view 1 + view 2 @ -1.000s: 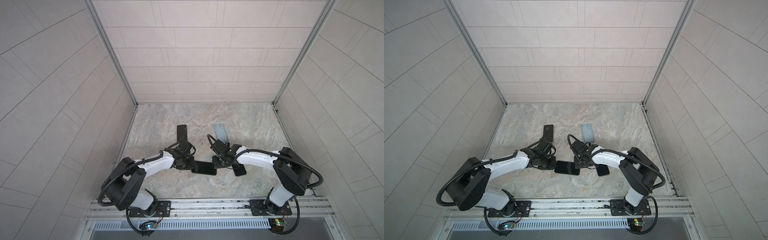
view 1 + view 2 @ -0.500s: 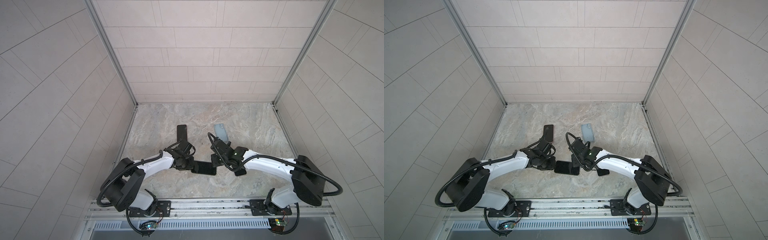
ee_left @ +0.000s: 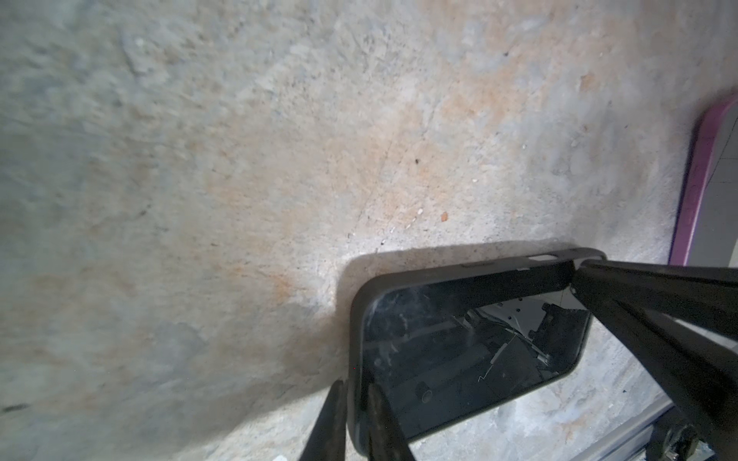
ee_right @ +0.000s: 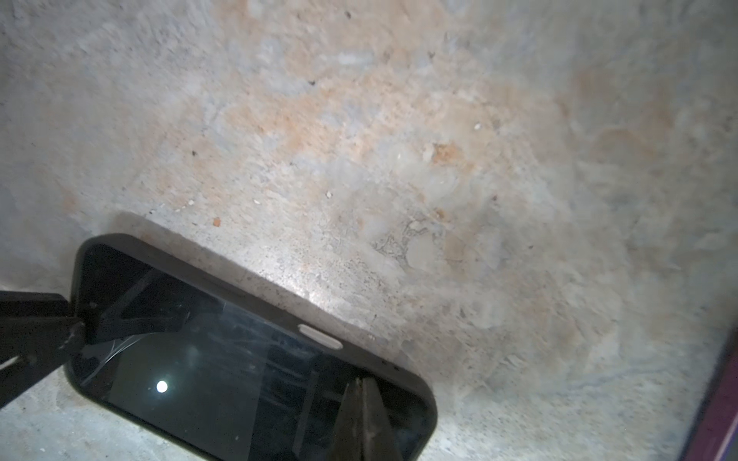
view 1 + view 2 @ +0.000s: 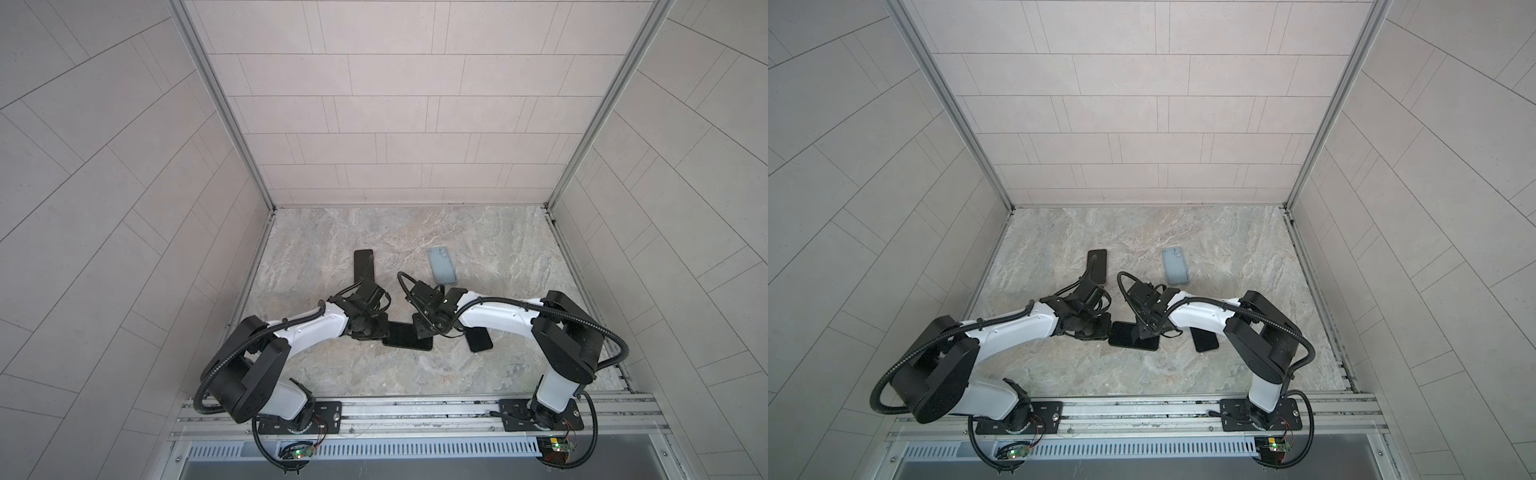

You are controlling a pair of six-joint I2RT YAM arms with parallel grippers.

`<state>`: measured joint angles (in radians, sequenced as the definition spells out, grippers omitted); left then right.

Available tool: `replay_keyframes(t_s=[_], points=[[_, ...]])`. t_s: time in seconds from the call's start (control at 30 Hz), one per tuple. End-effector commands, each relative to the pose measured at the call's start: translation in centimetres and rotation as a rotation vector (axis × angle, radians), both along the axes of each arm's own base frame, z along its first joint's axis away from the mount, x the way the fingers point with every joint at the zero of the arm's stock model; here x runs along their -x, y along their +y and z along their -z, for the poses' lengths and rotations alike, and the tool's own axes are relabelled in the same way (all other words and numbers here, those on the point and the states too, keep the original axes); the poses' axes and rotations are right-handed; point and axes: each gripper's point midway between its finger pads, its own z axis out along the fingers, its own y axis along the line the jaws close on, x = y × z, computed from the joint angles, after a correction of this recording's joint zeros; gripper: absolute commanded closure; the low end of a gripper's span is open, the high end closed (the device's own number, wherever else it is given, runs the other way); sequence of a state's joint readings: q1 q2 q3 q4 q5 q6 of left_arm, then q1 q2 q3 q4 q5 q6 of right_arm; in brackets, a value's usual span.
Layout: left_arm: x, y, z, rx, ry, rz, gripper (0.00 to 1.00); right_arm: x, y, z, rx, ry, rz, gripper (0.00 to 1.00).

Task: Put the phone into the phone case

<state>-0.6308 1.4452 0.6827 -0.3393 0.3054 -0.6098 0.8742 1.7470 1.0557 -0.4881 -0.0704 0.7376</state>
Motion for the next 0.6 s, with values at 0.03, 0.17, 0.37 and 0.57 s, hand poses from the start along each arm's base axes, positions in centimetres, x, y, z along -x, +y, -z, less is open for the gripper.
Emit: replay_keyframes(t_s=[0.03,0.17,0.37,0.57], points=[[-0.1,0.0,-0.4,0.000,-0.021,0.001,0.83,1.6,-2.3,1.5,0.098,0.065,0.012,1.00],[-0.2,0.0,-0.5,0.003,-0.025,-0.002,0.83,1.5,-1.9,0.2,0.061,0.038,0.004,1.00],[-0.8,0.2,-2.3,0.026,-0.098,-0.026,0.83,1.3,-1.5,-1.2,0.000,-0.011,0.016,1.00],[-1.3,1.2,-4.9,0.042,-0.204,-0.065,0.85,1.9,-0.4,0.9,-0.023,0.044,0.022,1.00]])
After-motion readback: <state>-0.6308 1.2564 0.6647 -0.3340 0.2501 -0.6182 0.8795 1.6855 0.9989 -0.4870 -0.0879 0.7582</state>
